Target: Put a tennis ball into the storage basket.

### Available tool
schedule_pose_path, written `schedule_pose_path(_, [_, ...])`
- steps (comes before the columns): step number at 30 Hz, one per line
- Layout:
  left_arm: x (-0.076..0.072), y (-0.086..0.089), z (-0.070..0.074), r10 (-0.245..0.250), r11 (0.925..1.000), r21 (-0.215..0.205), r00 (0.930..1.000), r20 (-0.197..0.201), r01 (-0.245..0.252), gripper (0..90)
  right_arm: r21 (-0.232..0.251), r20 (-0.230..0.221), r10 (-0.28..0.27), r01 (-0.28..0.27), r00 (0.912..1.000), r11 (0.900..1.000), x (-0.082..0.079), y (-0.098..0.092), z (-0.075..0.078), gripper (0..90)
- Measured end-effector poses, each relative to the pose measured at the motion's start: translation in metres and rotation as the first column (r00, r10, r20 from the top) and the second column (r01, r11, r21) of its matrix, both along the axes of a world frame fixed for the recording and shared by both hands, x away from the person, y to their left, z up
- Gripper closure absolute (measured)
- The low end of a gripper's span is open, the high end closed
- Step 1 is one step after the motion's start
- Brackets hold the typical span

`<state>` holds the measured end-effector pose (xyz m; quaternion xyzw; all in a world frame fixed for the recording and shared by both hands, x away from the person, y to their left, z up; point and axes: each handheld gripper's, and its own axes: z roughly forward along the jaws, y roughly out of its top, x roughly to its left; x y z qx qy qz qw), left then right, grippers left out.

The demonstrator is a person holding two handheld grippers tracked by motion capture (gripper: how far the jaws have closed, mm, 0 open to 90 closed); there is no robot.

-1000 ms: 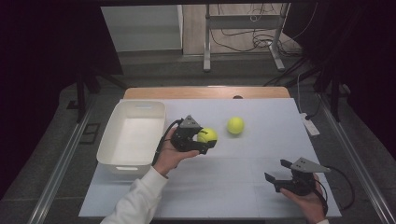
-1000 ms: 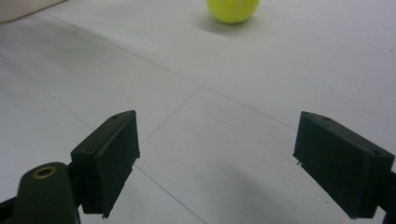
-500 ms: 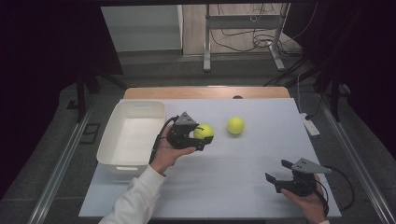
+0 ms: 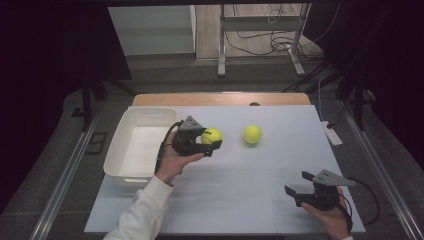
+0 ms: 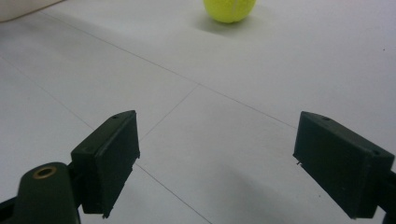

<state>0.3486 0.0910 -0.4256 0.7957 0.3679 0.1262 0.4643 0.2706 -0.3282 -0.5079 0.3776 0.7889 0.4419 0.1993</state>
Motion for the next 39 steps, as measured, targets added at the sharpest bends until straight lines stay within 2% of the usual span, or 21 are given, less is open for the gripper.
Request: schedule_pose_path(39, [0.002,0.034,0.013,0.066,0.9970,-0.044,0.9974,0.029,-0.064,26.8,-0.005,0.000,-0.002,0.002,1.0000,1.000,-0.001,0.000,0.000,14.5])
